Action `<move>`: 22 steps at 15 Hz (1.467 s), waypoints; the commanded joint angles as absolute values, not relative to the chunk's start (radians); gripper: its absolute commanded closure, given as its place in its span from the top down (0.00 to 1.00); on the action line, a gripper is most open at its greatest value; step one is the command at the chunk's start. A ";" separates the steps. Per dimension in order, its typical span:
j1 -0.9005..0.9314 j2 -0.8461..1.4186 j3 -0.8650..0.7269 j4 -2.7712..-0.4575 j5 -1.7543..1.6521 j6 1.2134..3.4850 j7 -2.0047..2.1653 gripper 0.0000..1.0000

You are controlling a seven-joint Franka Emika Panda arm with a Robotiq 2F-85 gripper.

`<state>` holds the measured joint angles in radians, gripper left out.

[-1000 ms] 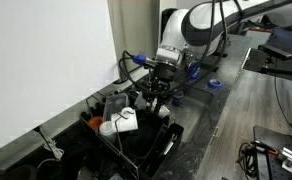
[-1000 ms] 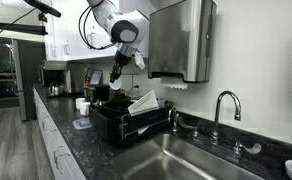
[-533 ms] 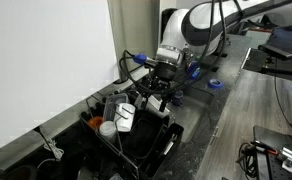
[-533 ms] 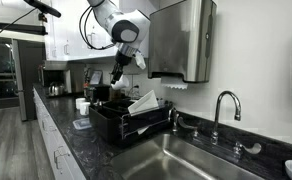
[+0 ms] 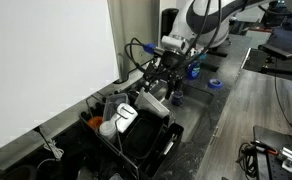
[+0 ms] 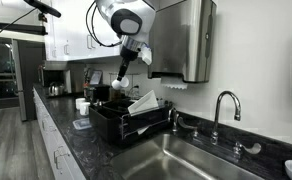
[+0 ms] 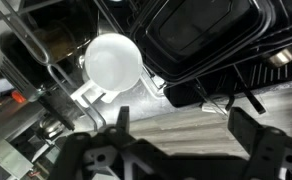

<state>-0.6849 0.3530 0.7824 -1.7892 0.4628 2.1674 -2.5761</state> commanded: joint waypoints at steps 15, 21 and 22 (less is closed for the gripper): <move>-0.095 -0.162 0.047 -2.214 0.454 2.316 -1.820 1.00; -0.066 -0.219 0.014 -2.292 0.283 2.391 -1.381 1.00; -0.067 -0.221 0.010 -2.297 0.247 2.395 -1.305 1.00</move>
<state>-0.0844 -0.1862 0.0351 -2.2473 0.3267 2.3548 -1.4770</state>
